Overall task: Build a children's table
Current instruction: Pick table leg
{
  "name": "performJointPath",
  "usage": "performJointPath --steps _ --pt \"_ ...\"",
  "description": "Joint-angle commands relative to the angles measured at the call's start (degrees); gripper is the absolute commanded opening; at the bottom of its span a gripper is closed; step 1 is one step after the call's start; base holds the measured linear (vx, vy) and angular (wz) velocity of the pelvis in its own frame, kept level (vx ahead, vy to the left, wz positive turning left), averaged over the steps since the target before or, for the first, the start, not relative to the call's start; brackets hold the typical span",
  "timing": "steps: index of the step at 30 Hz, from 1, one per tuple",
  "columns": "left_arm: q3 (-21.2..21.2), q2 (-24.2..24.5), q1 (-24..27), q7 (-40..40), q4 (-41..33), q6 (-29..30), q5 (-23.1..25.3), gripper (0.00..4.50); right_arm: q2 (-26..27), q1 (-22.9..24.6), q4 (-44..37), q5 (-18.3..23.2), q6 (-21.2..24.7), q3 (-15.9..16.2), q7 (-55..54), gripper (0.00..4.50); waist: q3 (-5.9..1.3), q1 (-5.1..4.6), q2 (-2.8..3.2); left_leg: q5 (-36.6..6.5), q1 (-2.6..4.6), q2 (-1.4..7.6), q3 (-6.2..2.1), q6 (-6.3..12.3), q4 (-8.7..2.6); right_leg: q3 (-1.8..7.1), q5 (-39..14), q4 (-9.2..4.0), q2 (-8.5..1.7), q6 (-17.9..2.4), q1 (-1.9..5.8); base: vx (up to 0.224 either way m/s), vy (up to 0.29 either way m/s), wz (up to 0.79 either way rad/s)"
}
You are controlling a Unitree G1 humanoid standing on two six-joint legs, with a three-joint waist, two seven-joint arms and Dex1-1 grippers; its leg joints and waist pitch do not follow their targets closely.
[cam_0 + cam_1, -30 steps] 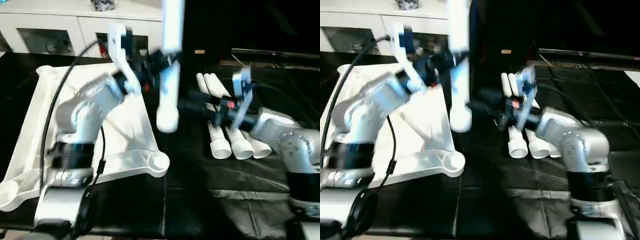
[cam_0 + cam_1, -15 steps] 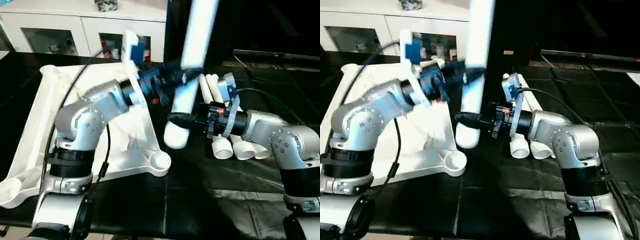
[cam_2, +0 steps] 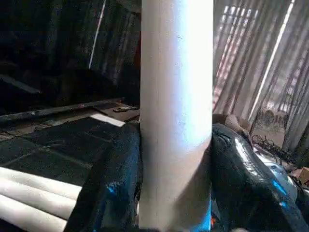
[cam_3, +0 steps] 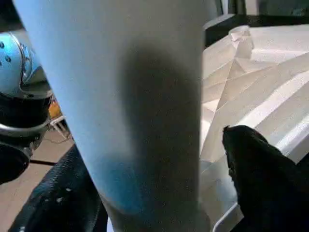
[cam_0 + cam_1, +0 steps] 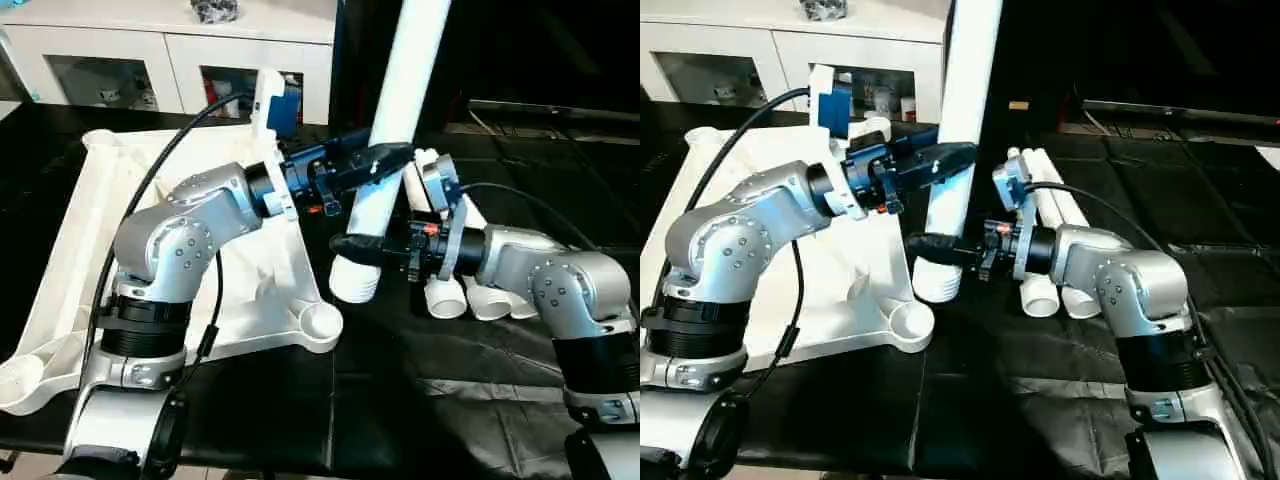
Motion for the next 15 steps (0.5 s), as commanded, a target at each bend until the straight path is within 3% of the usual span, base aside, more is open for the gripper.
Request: performJointPath --steps 1,15 --pt "-0.5 -0.1 -0.8 -0.6 -2.0 0.2 -0.7 1.82 -0.3 -0.7 0.4 -0.4 0.8 0.3 0.0 3.35 -4.4 0.02 -0.43 -2.8 1.19 2.93 -0.78 0.61 -3.24 2.83 3.3 -3.83 -4.84 -13.5 2.65 0.0 0.0 0.0" --pt "-1.1 -0.5 -0.8 -1.1 -2.8 0.4 -1.2 1.82 0.6 -0.4 1.1 -0.3 0.9 0.3 -0.4 2.32 -4.4 0.02 -0.43 -2.9 1.16 2.93 -0.8 0.62 -3.22 2.82 3.2 -3.73 -4.79 -13.5 2.65 0.0 0.0 0.0"
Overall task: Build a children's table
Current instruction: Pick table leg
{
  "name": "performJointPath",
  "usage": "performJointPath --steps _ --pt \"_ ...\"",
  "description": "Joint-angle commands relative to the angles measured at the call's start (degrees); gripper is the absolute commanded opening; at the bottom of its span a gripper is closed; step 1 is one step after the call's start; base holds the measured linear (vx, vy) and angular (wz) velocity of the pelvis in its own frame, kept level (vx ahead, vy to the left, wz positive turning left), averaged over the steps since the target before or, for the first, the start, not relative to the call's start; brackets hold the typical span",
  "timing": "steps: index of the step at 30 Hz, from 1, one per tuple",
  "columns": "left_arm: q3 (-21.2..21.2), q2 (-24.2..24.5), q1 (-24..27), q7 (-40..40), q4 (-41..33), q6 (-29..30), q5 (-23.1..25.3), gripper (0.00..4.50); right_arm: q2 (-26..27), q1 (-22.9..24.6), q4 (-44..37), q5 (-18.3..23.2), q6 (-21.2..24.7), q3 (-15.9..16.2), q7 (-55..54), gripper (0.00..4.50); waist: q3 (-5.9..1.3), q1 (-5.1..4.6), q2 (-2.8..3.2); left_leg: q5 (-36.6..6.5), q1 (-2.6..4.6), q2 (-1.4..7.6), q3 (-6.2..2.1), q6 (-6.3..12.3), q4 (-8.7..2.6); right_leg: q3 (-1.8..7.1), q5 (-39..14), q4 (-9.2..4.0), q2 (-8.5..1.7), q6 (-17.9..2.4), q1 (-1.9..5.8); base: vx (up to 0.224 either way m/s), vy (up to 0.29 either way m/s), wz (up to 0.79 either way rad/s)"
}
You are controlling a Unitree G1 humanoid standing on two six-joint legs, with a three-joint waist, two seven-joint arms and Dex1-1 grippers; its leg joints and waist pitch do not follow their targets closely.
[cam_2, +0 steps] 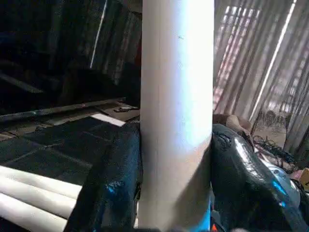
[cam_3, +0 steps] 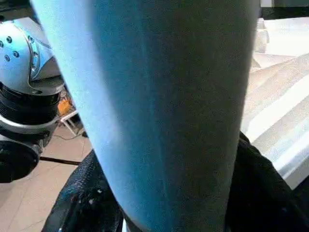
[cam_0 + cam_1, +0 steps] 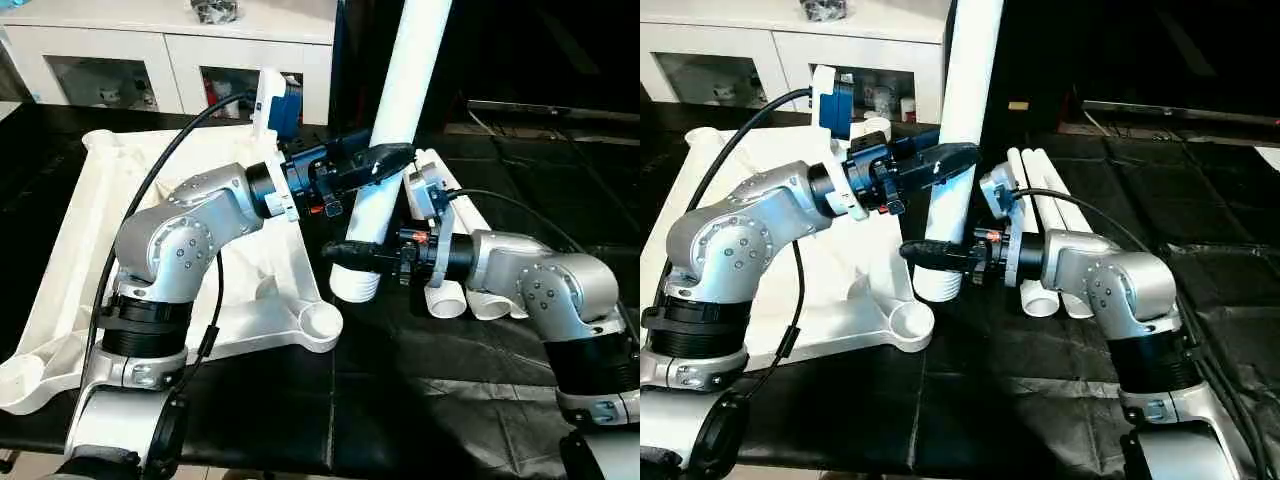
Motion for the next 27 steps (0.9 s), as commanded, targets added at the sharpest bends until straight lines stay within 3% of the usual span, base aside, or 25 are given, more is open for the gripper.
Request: performJointPath --steps 1,18,21,24,26,27 --pt "-1.1 -0.3 -0.8 -1.8 -3.0 0.3 -1.4 1.82 -0.4 -0.4 1.3 -0.5 0.2 -0.4 -1.0 2.27 -4.42 0.04 -0.47 -2.9 1.15 2.92 -0.79 0.54 -3.24 2.86 3.1 -3.84 -4.84 -13.4 2.69 0.0 0.0 0.0" --pt "-2.2 -1.4 -0.3 -3.0 -7.2 2.4 -4.5 1.82 0.0 0.9 0.5 -2.1 -1.4 0.8 -0.8 2.04 -4.36 0.01 -0.27 -3.6 1.15 2.94 -0.84 0.13 -3.29 2.85 2.5 -3.87 -4.77 -13.4 2.65 0.0 0.0 0.0" --pt "-0.9 -2.0 -0.4 -2.0 -7.0 4.3 -6.5 2.52 0.2 1.1 0.5 -2.2 -1.6 0.8 -1.0 2.04 -4.32 -0.02 -0.2 -4.2 1.21 2.91 -0.82 -0.15 -3.3 2.86 1.7 -3.94 -4.8 -13.5 2.62 0.0 0.0 0.0" --pt "0.1 -2.4 -0.5 -1.5 -7.1 5.6 -8.0 2.59 0.6 1.2 0.7 -2.4 -1.9 0.5 -1.6 2.04 -4.4 0.02 -0.15 -4.0 1.16 2.86 -0.84 -0.2 -3.22 2.84 2.5 -3.85 -4.75 -13.9 2.63 0.0 0.0 0.0" --pt "1.1 -2.8 -0.5 -0.5 -6.6 5.7 -8.2 2.93 1.4 1.3 1.3 -2.4 -2.1 -0.3 -2.8 2.04 -4.38 -0.03 -0.18 -4.1 1.14 2.83 -0.85 -0.01 -3.25 2.81 2.6 -3.84 -4.69 -13.9 2.62 0.0 0.0 0.0" --pt "1.7 -3.2 -0.5 0.2 -6.1 5.3 -8.0 2.97 1.7 1.3 1.4 -2.3 -2.3 -0.7 -3.5 2.04 -4.39 0.03 0.2 -4.1 1.17 2.87 -0.91 -0.08 -3.25 2.82 2.6 -3.82 -4.79 -13.9 2.59 0.0 0.0 0.0"
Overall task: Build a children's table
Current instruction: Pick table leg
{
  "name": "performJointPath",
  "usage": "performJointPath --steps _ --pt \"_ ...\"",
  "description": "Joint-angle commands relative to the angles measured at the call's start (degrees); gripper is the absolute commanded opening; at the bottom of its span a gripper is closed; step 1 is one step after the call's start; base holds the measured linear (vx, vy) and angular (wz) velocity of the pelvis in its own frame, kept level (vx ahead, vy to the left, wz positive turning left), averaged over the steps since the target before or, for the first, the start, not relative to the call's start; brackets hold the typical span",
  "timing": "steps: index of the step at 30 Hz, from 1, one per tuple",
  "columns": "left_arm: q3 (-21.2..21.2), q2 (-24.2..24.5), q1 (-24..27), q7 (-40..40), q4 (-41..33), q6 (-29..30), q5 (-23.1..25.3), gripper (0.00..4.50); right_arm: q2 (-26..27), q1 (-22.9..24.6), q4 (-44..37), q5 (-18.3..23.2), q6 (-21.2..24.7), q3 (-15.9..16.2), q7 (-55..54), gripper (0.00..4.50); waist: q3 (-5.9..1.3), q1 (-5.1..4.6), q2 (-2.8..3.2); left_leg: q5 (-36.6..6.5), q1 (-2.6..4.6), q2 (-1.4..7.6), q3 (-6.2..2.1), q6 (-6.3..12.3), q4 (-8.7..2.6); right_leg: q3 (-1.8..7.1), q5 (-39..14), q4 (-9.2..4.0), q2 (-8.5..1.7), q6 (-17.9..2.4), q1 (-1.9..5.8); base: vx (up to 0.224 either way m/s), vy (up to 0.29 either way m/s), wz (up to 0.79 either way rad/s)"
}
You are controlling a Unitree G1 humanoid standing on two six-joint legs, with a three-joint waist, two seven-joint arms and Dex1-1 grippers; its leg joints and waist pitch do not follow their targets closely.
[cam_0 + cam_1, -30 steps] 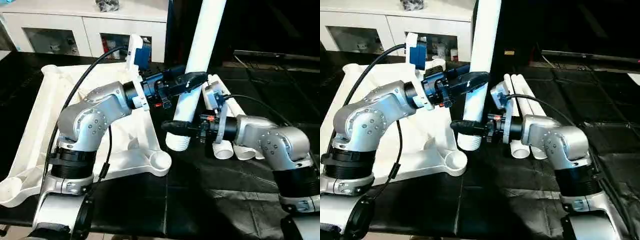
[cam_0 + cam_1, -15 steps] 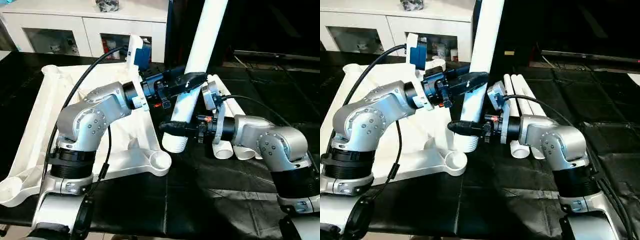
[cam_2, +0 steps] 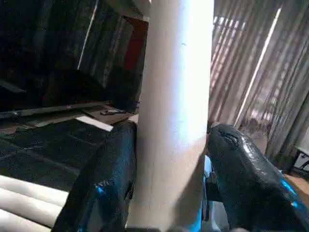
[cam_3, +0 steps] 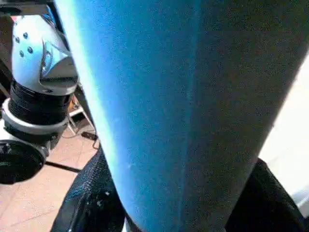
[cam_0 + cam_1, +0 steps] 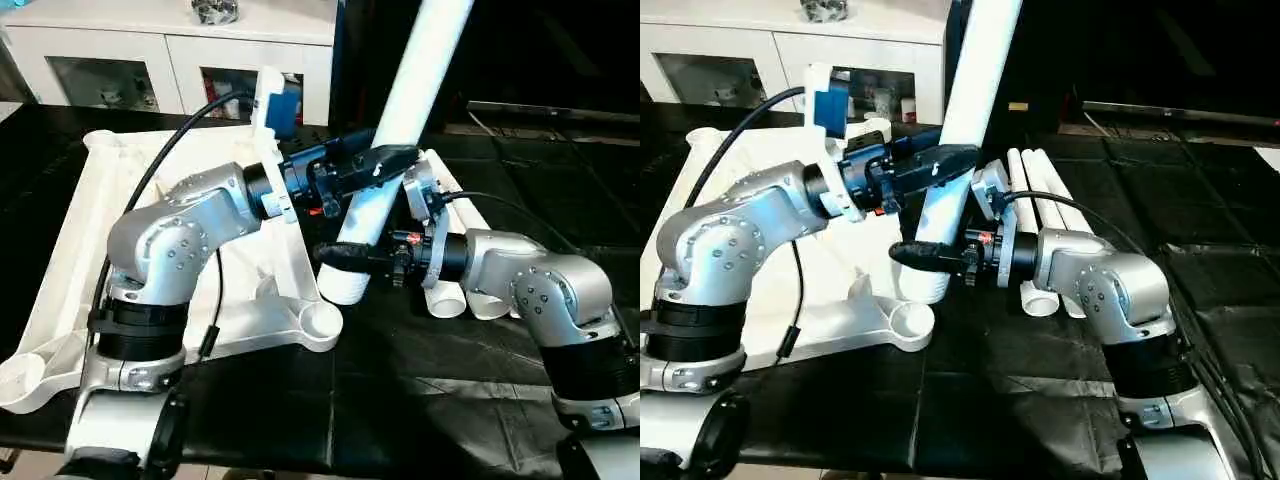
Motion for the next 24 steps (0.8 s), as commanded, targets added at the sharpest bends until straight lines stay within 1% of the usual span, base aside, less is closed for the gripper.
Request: performJointPath --steps 1,2,3,5,7,8,9,10,11,12,13,14,15,16,17,18,19,20,21,22,23,24 --pt "-0.8 -1.5 -0.8 -1.1 -3.3 -0.1 -3.3 2.95 0.1 0.9 3.1 -1.4 1.0 -1.5 -3.4 2.03 -4.33 -0.06 0.07 -4.3 1.11 2.89 -0.87 -0.11 -3.33 2.84 2.4 -4.11 -4.74 -13.9 2.54 0.0 0.0 0.0" --pt "1.1 -2.4 -0.9 0.6 -2.1 -1.1 -3.2 2.98 0.7 1.3 2.9 -1.6 0.0 -2.1 -4.5 2.03 -4.37 0.01 0.09 -4.8 1.19 2.88 -0.88 -0.27 -3.32 2.84 2.3 -4.12 -4.74 -13.9 2.58 0.0 0.0 0.0" --pt "1.1 -2.4 -0.9 0.6 -2.1 -1.1 -3.2 3.1 0.7 1.3 2.9 -1.6 0.0 -2.1 -4.5 2.03 -4.34 -0.03 0.02 -4.7 1.15 2.9 -0.86 -0.34 -3.33 2.87 2.4 -4.13 -4.74 -13.9 2.6 0.0 0.0 0.0" --pt "4.1 -3.5 -1.1 2.8 -0.5 -1.6 -4.2 3.41 2.5 1.9 2.5 -1.7 -2.5 -3.6 -6.7 2.02 -4.36 0.02 -0.03 -4.7 1.08 2.83 -0.88 -0.6 -3.35 2.85 2.5 -4.16 -4.87 -13.9 2.68 0.0 0.0 0.0" --pt "7.2 -3.5 -1.3 4.9 1.4 -1.7 -5.8 3.4 4.1 1.9 2.5 -0.8 -2.5 -5.4 -9.2 2.0 -4.39 -0.04 0.07 -4.7 1.12 2.81 -0.92 -0.83 -3.42 2.79 2.6 -4.13 -4.78 -14.2 2.59 0.0 0.0 0.0" --pt "7.4 -3.5 -1.3 4.9 1.5 -1.6 -5.9 3.39 4.1 1.9 2.5 -0.8 -2.5 -5.5 -9.2 1.98 -4.48 0.02 0.06 -4.8 1.17 2.72 -0.9 -0.99 -3.35 2.74 2.5 -4.07 -4.74 -14.4 2.63 0.0 0.0 0.0" --pt "8.6 -3.0 -1.2 5.3 2.2 -1.0 -6.7 3.39 4.5 2.0 2.5 -0.7 -3.2 -6.1 -9.6 1.97 -4.42 0.06 0.31 -5.0 1.16 2.64 -0.89 -1.09 -3.34 2.77 2.4 -4.11 -4.63 -14.1 2.63 0.0 0.0 0.0" --pt "9.4 -2.6 -1.2 5.6 2.8 -0.7 -7.1 3.39 4.8 2.1 2.6 -0.7 -3.7 -6.5 -9.9 1.96 -4.44 -0.06 0.17 -4.8 1.14 2.65 -0.9 -0.96 -3.37 2.8 2.9 -4.09 -4.56 -13.7 2.68 0.0 0.0 0.0" --pt "9.9 -2.4 -1.1 5.7 3.2 -0.5 -7.3 3.39 4.9 2.2 2.7 -1.0 -4.4 -6.6 -9.9 1.95 -4.47 -0.04 0.22 -4.8 1.19 2.67 -0.91 -0.94 -3.36 2.79 3.0 -4.05 -4.55 -13.5 2.65 0.0 0.0 0.0" --pt "10.3 -2.2 -1.1 5.8 3.5 -0.4 -7.3 3.39 5.0 2.3 2.8 -1.1 -4.8 -6.6 -9.9 1.95 -4.45 -0.07 0.24 -5.0 1.15 2.67 -0.93 -0.9 -3.39 2.78 2.9 -4.08 -4.57 -13.2 2.67 0.0 0.0 0.0" --pt "11.4 -1.1 -0.8 6.1 4.6 -0.4 -6.4 3.39 5.1 2.8 3.4 -1.8 -6.4 -6.7 -10.1 1.95 -4.43 -0.12 0.38 -5.1 1.19 2.71 -0.96 -0.96 -3.42 2.78 2.8 -4.14 -4.57 -12.9 2.64 0.0 0.0 0.0" --pt "11.1 0.0 -0.4 5.7 4.8 -0.7 -5.3 3.39 5.2 3.2 3.5 -2.2 -7.0 -6.8 -10.7 1.95 -4.43 -0.18 0.49 -5.2 1.21 2.69 -0.98 -0.99 -3.45 2.77 2.9 -4.13 -4.54 -12.6 2.63 0.0 0.0 0.0" --pt "11.0 0.1 -0.4 5.6 4.8 -0.7 -5.2 3.39 5.2 3.2 3.5 -2.2 -7.1 -6.8 -10.8 1.95 -4.43 -0.19 0.48 -5.3 1.26 2.73 -1.01 -1.06 -3.49 2.78 2.7 -4.16 -4.53 -12.5 2.56 0.0 0.0 0.0" --pt "9.1 2.7 0.7 3.8 4.3 -1.7 -2.3 3.39 5.5 3.7 3.5 -3.0 -7.9 -7.1 -12.0 1.95 -4.44 -0.24 0.44 -5.2 1.31 2.8 -1.04 -1.28 -3.57 2.77 2.8 -4.09 -4.51 -12.2 2.57 0.0 0.0 0.0" --pt "7.9 4.0 1.3 2.8 3.9 -2.4 -0.7 3.39 5.7 3.9 3.4 -3.3 -8.4 -7.2 -12.5 1.95 -4.41 -0.21 0.48 -5.1 1.32 2.87 -1.12 -1.27 -3.66 2.78 2.6 -4.19 -4.58 -12.1 2.53 0.0 0.0 0.0" --pt "5.4 6.3 2.5 0.7 3.2 -3.4 1.7 3.39 5.8 4.1 3.4 -4.1 -9.4 -7.3 -13.5 1.95 -4.38 -0.18 0.41 -5.1 1.34 2.84 -1.11 -1.33 -3.75 2.81 1.9 -4.18 -4.59 -11.3 2.41 0.0 0.0 0.0" --pt "2.6 8.9 3.9 -1.4 2.4 -4.8 4.5 3.39 6.0 4.5 3.4 -5.2 -10.6 -7.4 -14.7 1.95 -4.41 -0.25 0.59 -5.3 1.44 2.89 -1.11 -1.61 -3.8 2.79 1.5 -4.08 -4.51 -11.0 2.31 0.0 0.0 0.0" --pt "-1.5 12.8 6.3 -4.7 1.2 -7.1 8.4 3.39 6.4 5.3 3.5 -7.1 -13.3 -7.6 -16.4 1.95 -4.36 -0.3 0.55 -5.5 1.48 3.02 -1.15 -2.2 -3.99 2.82 0.3 -4.12 -4.65 -10.1 2.12 0.0 0.0 0.0" --pt "-1.5 12.8 6.3 -4.7 1.2 -7.1 8.4 3.39 6.4 5.3 3.5 -7.1 -13.3 -7.6 -16.4 1.95 -4.26 -0.47 0.64 -6.0 1.49 3.0 -1.05 -2.52 -4.07 2.84 -0.3 -4.19 -4.55 -9.9 2.02 0.0 0.0 0.0" --pt "-4.5 15.8 8.3 -6.6 0.3 -8.9 11.3 3.39 6.6 6.2 3.6 -9.4 -15.4 -7.5 -18.5 1.95 -4.28 -0.44 0.74 -6.6 1.66 3.01 -1.01 -3.17 -4.06 2.86 -0.6 -4.22 -4.65 -10.1 1.98 0.0 0.0 0.0" --pt "-5.5 16.9 9.1 -7.3 -0.5 -8.8 11.8 3.39 6.6 6.7 3.6 -10.1 -16.0 -7.5 -19.2 1.95 -4.27 -0.41 0.75 -6.8 1.62 3.05 -1.07 -3.32 -4.12 2.85 -0.9 -4.24 -4.67 -10.1 1.91 0.0 0.0 0.0" --pt "-6.4 17.9 9.9 -7.9 -1.2 -8.9 12.3 3.39 6.6 7.1 3.6 -10.7 -16.6 -7.4 -19.8 1.95 -4.19 -0.38 0.67 -7.5 1.71 3.04 -0.96 -3.73 -4.25 2.89 -1.6 -4.18 -4.62 -10.2 1.81 0.0 0.0 0.0"
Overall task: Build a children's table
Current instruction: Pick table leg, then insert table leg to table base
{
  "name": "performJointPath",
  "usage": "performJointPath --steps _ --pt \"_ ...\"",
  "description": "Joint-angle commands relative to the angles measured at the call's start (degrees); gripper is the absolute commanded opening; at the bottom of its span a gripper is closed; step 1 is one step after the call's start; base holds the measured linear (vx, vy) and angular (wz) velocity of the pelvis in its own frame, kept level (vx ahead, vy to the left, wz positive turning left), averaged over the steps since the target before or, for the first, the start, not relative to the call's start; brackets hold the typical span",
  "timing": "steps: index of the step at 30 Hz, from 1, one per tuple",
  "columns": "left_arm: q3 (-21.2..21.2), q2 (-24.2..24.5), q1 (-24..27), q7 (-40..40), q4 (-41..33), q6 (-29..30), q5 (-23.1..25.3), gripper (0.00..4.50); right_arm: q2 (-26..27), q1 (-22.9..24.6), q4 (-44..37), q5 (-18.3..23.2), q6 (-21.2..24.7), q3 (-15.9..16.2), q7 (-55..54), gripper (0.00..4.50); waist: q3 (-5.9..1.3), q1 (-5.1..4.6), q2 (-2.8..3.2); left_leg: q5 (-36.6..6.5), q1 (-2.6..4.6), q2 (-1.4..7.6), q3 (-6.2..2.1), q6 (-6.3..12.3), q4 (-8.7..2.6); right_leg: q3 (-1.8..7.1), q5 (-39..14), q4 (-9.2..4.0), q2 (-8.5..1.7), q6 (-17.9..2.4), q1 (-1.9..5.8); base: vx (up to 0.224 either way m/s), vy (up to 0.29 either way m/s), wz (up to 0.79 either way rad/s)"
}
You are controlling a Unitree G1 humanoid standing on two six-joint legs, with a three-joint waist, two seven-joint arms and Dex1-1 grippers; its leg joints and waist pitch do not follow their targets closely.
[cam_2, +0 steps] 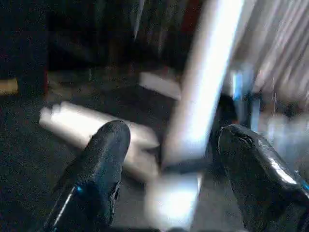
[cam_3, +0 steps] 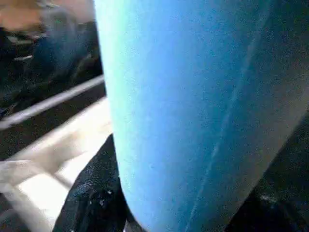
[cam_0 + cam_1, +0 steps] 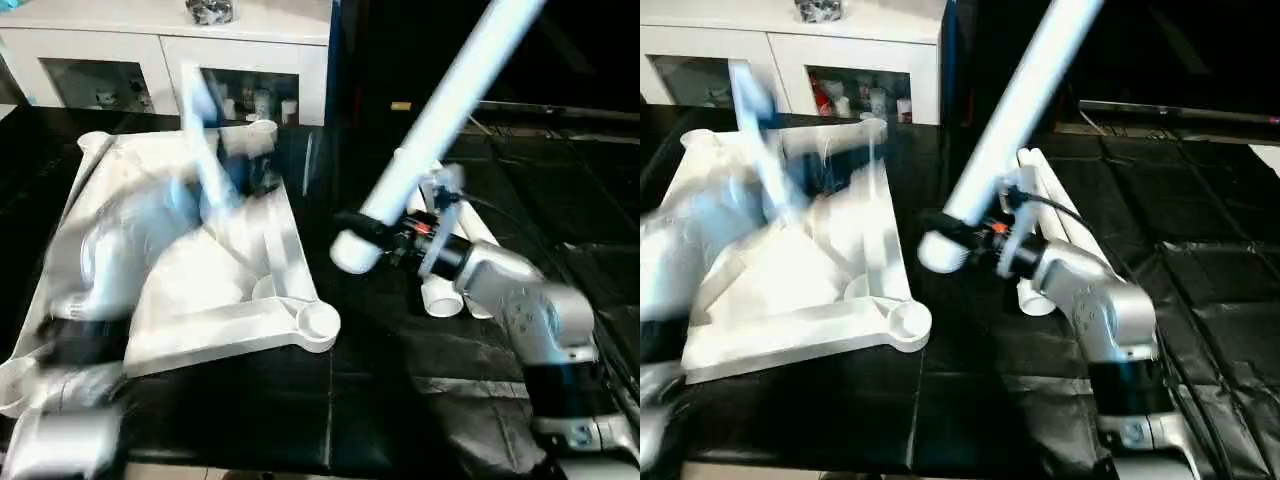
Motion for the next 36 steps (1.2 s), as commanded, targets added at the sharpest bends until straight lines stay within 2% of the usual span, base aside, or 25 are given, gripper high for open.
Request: performJointPath --steps 1,5,7,8,9,11,12,14,16,17,19,20,24,27,28,30,32,34,36 --pt "-3.4 2.8 1.2 -2.9 -3.7 -1.4 2.8 3.39 0.0 1.4 -0.3 -2.4 -2.7 -0.5 -2.1 1.95 -4.08 -0.34 0.68 -8.2 1.62 3.04 -0.99 -3.91 -4.26 2.91 -2.1 -4.13 -4.66 -10.3 1.9 0.0 0.0 0.0" --pt "-9.8 9.2 5.9 -8.3 -5.8 -5.5 8.3 3.39 0.3 3.7 -1.7 -3.0 -4.3 -0.2 -2.9 1.95 -3.97 -0.42 0.75 -9.4 1.63 2.95 -1.0 -3.64 -4.39 3.01 -3.2 -4.38 -4.63 -10.1 1.85 0.0 0.0 0.0" --pt "-13.4 12.2 8.0 -10.8 -4.7 -7.5 12.1 3.39 0.2 5.3 -2.6 -3.6 -5.5 0.7 -2.2 1.95 -3.89 -0.74 1.09 -10.0 1.54 2.93 -1.09 -3.54 -4.52 3.07 -3.9 -4.43 -4.58 -9.3 1.84 0.0 0.0 0.0" --pt "-13.6 12.5 8.2 -11.0 -4.6 -7.5 12.3 3.39 0.2 5.5 -2.7 -3.7 -5.6 0.7 -2.1 1.95 -3.88 -0.84 1.03 -10.3 1.6 2.92 -1.09 -3.57 -4.57 3.04 -4.2 -4.5 -4.51 -9.3 1.74 0.0 0.0 0.0" --pt "-16.5 14.9 9.5 -12.7 -3.6 -9.3 15.6 3.39 0.2 6.7 -3.1 -4.7 -6.9 1.5 -1.7 1.95 -3.85 -0.94 1.12 -10.9 1.67 2.92 -1.13 -3.7 -4.63 3.06 -4.7 -4.58 -4.55 -9.4 1.67 0.0 0.0 0.0" --pt "-17.8 16.0 10.1 -13.3 -3.3 -9.7 16.9 3.39 0.3 7.2 -3.2 -5.2 -7.5 1.7 -1.9 1.95 -3.79 -1.29 1.15 -12.0 1.64 2.93 -1.17 -4.01 -4.76 3.09 -5.6 -4.57 -4.52 -9.5 1.67 0.0 0.0 0.0" --pt "-19.9 17.6 10.7 -13.8 -2.6 -9.8 18.8 3.39 0.5 7.7 -3.5 -5.4 -7.7 1.9 -2.3 1.95 -3.81 -1.38 1.34 -12.5 1.82 2.94 -1.17 -4.14 -4.74 3.09 -5.7 -4.52 -4.57 -10.1 1.57 0.0 0.0 0.0" --pt "-21.1 18.1 10.8 -13.1 -1.6 -9.7 20.2 3.39 0.7 8.0 -3.7 -5.5 -7.9 2.0 -2.8 1.95 -3.72 -1.49 1.28 -13.4 1.81 2.94 -1.16 -4.18 -4.82 3.12 -6.2 -4.54 -4.55 -10.6 1.49 0.0 0.0 0.0" --pt "-21.3 17.8 11.0 -12.1 -0.9 -9.7 20.9 3.39 0.9 8.2 -3.9 -5.7 -8.0 2.1 -3.2 1.95 -3.75 -1.41 1.42 -13.5 1.94 2.98 -1.11 -4.2 -4.72 3.16 -6.1 -4.56 -4.64 -11.2 1.39 0.0 0.0 0.0" --pt "-20.8 17.0 11.2 -10.2 0.3 -9.3 21.7 3.1 1.3 8.9 -4.5 -5.9 -7.9 2.2 -3.7 1.95 -3.8 -1.44 1.35 -13.2 1.86 2.98 -1.14 -4.22 -4.72 3.12 -5.5 -4.43 -4.62 -11.4 1.48 0.0 0.0 0.0" --pt "-20.1 16.1 11.3 -7.8 1.5 -9.2 22.8 3.03 1.6 9.8 -5.4 -6.3 -7.9 2.5 -4.4 1.95 -3.88 -1.38 1.08 -12.2 1.73 2.93 -1.11 -3.72 -4.64 3.1 -3.6 -4.28 -4.55 -11.6 1.61 0.0 0.0 0.0" --pt "-19.9 15.9 11.4 -7.4 1.8 -9.4 23.3 3.03 1.8 10.2 -5.6 -6.5 -8.0 2.6 -4.6 1.95 -3.91 -1.33 1.18 -11.9 1.73 2.96 -1.14 -3.68 -4.63 3.08 -3.2 -4.24 -4.59 -11.6 1.63 0.0 0.0 0.0" --pt "-18.1 15.3 12.2 -5.7 1.0 -7.7 22.6 2.59 2.2 11.4 -6.7 -7.5 -7.7 3.6 -5.6 1.95 -3.81 -1.35 1.0 -12.1 1.66 2.93 -1.09 -3.3 -4.62 3.11 -3.9 -4.37 -4.66 -11.9 1.58 0.0 0.0 0.0" --pt "-17.4 15.3 13.1 -5.0 0.1 -6.5 22.6 2.46 2.5 11.9 -7.4 -8.0 -6.6 4.0 -6.7 1.95 -3.73 -1.28 1.15 -12.6 1.72 2.96 -1.12 -3.26 -4.7 3.15 -5.3 -4.49 -4.67 -11.7 1.45 0.0 0.0 0.0" --pt "-17.2 15.2 13.5 -5.2 -0.2 -6.7 22.3 2.22 2.6 12.0 -7.5 -8.0 -6.4 4.1 -7.0 1.95 -3.67 -1.28 1.28 -13.2 1.75 2.98 -1.19 -3.39 -4.77 3.16 -6.1 -4.54 -4.64 -11.5 1.4 0.0 0.0 0.0" --pt "-17.0 15.0 14.1 -5.3 -0.8 -7.0 21.9 2.15 2.5 12.3 -7.8 -8.0 -6.3 4.2 -7.1 1.95 -3.64 -1.29 1.2 -14.0 1.81 3.01 -1.22 -3.56 -4.82 3.21 -7.0 -4.67 -4.71 -11.3 1.36 0.0 0.0 0.0" --pt "-16.7 14.8 14.4 -5.1 -1.3 -7.3 21.7 1.94 2.4 12.5 -7.8 -8.1 -6.5 4.3 -7.1 1.95 -3.63 -1.29 1.07 -14.1 1.8 2.98 -1.17 -3.56 -4.81 3.24 -7.0 -4.71 -4.65 -11.3 1.31 0.0 0.0 0.0" --pt "-16.4 14.8 14.9 -5.5 -2.8 -7.2 20.9 1.72 2.5 12.8 -8.1 -7.9 -6.9 4.5 -6.8 1.95 -3.67 -1.24 1.25 -13.8 1.74 3.0 -1.21 -3.52 -4.81 3.25 -6.4 -4.64 -4.67 -11.2 1.37 0.0 0.0 0.0" --pt "-16.5 14.8 15.2 -5.7 -3.3 -6.8 20.9 1.71 2.6 12.9 -8.4 -8.0 -6.9 4.7 -6.8 1.95 -3.7 -1.22 1.19 -13.4 1.69 3.0 -1.23 -3.39 -4.81 3.2 -5.5 -4.55 -4.64 -11.4 1.42 0.0 0.0 0.0"
